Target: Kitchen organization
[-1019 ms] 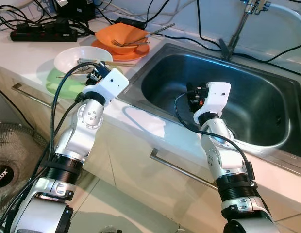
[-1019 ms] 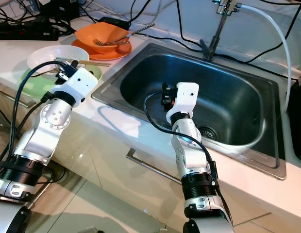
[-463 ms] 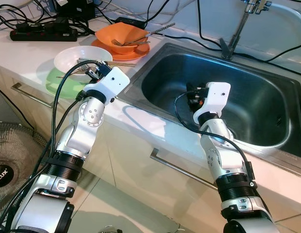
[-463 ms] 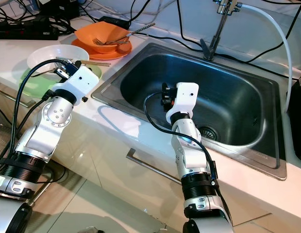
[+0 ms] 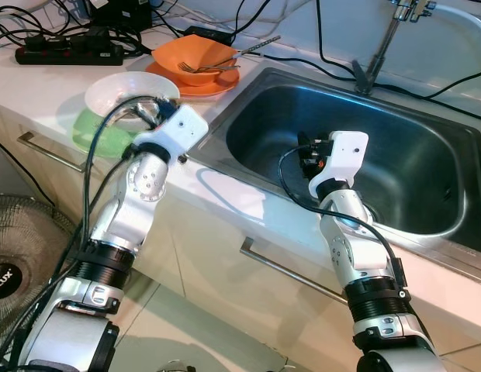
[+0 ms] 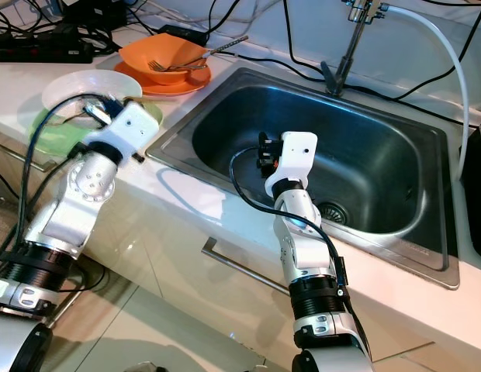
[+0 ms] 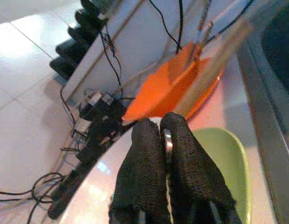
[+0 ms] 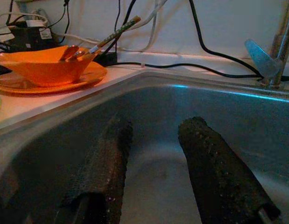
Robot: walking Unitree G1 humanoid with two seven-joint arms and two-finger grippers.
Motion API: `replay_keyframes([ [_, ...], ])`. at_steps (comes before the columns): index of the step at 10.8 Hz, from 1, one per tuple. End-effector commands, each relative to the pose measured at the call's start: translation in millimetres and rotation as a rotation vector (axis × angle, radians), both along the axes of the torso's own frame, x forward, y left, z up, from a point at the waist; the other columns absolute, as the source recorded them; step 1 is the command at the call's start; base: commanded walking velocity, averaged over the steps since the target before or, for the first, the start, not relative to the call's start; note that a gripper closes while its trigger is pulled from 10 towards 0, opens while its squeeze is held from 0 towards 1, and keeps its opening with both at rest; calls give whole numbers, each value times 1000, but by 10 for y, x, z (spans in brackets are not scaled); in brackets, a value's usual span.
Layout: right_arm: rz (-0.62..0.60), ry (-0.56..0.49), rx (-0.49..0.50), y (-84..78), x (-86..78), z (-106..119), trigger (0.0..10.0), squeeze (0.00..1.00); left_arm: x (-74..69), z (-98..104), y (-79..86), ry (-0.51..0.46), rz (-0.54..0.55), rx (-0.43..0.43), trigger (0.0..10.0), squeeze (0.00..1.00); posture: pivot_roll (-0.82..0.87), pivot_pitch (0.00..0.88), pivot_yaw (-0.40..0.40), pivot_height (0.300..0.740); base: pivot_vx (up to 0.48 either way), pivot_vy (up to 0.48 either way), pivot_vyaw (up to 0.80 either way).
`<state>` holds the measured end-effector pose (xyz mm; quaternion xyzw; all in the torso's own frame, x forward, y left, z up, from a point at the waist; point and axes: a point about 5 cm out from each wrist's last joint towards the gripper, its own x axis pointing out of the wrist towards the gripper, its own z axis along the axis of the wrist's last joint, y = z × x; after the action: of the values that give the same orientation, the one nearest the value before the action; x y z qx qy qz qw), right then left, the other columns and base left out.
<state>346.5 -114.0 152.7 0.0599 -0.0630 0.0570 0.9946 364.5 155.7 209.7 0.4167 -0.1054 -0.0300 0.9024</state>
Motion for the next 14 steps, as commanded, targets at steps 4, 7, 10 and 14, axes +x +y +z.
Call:
replay_keyframes([
  [4,6,-7,3,5,19,21,10000,0,-17,257,13,-45,-12,-111,1961,0,-36,47,-78,740,0,0,0],
  [7,13,-6,1,16,34,27,10000,0,-40,419,25,-58,-23,-218,10000,0,-33,44,-86,740,0,0,0],
  [10,16,-6,0,17,38,26,10000,0,-54,524,21,-3,-77,-348,10000,0,-33,41,-89,740,0,0,0],
  [14,29,-5,-1,31,41,24,10000,0,-116,558,-17,58,-140,-427,10000,0,-32,42,-92,740,0,0,0],
])
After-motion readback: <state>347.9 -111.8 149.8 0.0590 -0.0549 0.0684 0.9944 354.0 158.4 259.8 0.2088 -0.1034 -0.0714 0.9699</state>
